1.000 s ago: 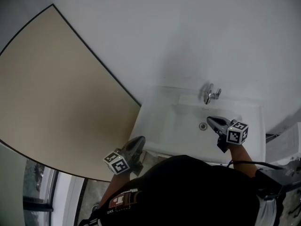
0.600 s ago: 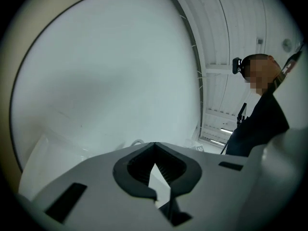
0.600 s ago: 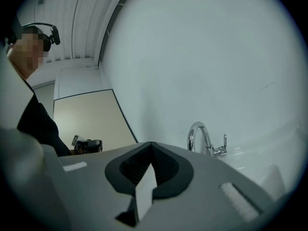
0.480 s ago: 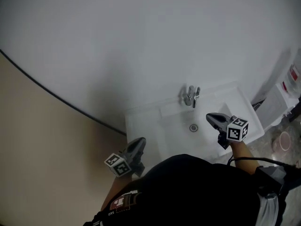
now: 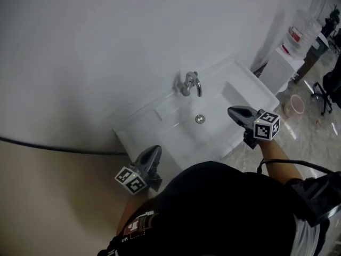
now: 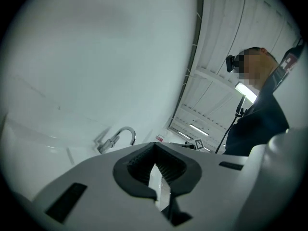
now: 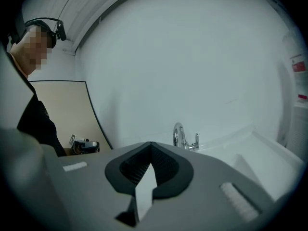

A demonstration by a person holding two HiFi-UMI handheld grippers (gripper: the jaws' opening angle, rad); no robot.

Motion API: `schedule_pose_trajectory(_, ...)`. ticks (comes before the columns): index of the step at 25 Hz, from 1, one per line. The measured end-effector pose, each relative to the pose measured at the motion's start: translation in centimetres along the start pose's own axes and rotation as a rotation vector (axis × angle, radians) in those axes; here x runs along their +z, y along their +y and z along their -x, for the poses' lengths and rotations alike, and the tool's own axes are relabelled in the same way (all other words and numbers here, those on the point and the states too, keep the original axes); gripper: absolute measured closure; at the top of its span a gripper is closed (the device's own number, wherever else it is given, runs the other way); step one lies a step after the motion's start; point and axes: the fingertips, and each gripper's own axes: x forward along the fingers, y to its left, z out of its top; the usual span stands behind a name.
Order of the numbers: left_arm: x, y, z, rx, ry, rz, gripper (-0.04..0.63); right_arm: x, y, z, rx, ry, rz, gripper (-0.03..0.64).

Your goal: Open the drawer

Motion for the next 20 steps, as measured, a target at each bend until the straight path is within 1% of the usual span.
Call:
schedule_pose_trajectory(4, -1.1, 0.6, -2.0, -0.073, 0.041, 0.016, 0.595, -0.5, -0.6, 1.9, -0.068, -0.001, 0.003, 0.62)
schedule_pose_trajectory(7, -1.5, -0.7, -4.0, -0.118, 0.059, 0.005, 0.595, -0.5, -1.6, 4.1, -0.108, -0.029, -0.002, 0.62)
schedule_pose_trajectory(9, -1.8, -2.1, -5.3, -0.135, 0.069, -0.013, 0.595, -0.3, -2.5, 5.7, -0.116, -0.05, -0.005, 0.62)
schedule_pose_trajectory(12, -2.2, -3.6, -7.1, -0.127, 0.074, -0.047, 0.595, -0.2, -4.6, 8.0, -0.114, -0.074, -0.001, 0.62)
schedule_pose_trajectory(15, -2.7, -5.0, -8.9, -0.098, 0.056, -0.078, 0.595, -0.2, -7.2, 10.7, -0.103, -0.102, 0.003, 0.62)
schedule_pose_trajectory(17, -3.3, -6.6, -11.0, -0.075, 0.035, -0.093, 0.595, 0.1, -9.6, 13.4, -0.097, -0.11, 0.016, 0.62)
schedule_pose_trajectory(20, -5.4, -9.7, -15.4, -0.057, 0.016, -0.088, 0.595, -0.1, -13.7, 18.2, -0.101, -0.127, 0.028, 0.62)
